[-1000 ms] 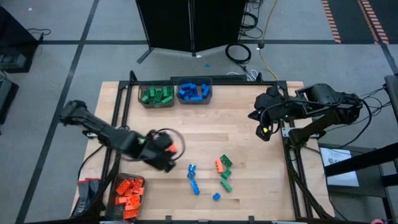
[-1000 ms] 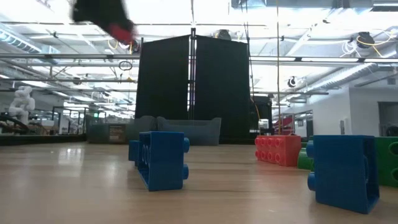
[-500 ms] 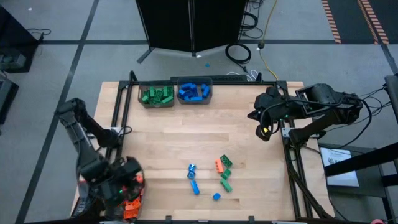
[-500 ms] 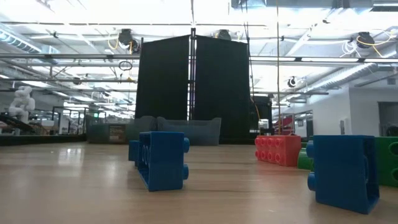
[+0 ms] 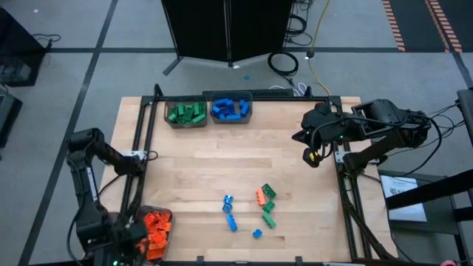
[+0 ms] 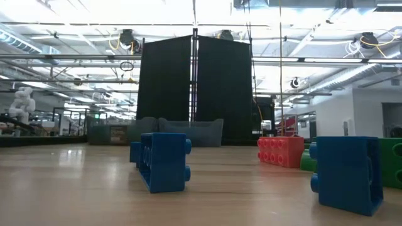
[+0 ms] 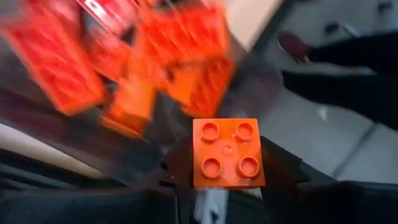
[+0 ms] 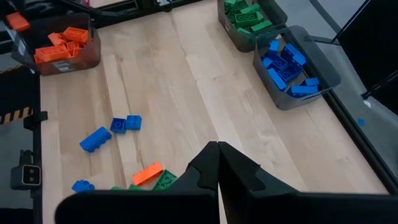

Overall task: Sort blocks
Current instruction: Put the orange gamepiece into the bottom black bin

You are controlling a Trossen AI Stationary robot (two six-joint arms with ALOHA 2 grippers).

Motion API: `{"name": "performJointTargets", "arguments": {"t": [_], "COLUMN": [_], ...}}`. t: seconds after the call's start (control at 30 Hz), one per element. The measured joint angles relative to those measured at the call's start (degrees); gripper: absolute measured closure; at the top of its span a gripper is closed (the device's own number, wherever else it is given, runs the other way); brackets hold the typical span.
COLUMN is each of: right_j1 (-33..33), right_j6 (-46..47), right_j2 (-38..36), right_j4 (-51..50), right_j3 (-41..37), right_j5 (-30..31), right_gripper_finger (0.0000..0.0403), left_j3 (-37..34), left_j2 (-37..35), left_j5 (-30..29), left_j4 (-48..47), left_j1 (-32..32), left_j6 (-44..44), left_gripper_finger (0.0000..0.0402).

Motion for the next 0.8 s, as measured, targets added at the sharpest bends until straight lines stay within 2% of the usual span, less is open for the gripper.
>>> {"name": "performJointTargets", "arguments": {"t": [0.17, 0.57, 0.8], "right_j1": [0.0, 0.0, 0.0], "right_j6": [-0.1, -0.1, -0.6], "right_j2": [0.0, 0.0, 0.0], "right_j4": [0.0, 0.1, 0.1], "right_j3": [0.0, 0.0, 0.0], "right_j5": [0.5, 1.6, 1.5], "right_gripper_finger": [0.0403, 0.0403, 0.0403], "left_j3": [0.1, 0.1, 0.1], "left_j2": [2.8, 4.3, 4.3], "left_j5": [3.9, 3.4, 2.1], "left_j4": [2.0, -1.9, -2.2], "left_j1": [-2.0, -2.1, -2.0], "left_j6": [-1.2, -2.3, -1.7], "left_gripper_finger": [0.0277, 0.0274, 0.0168]}}
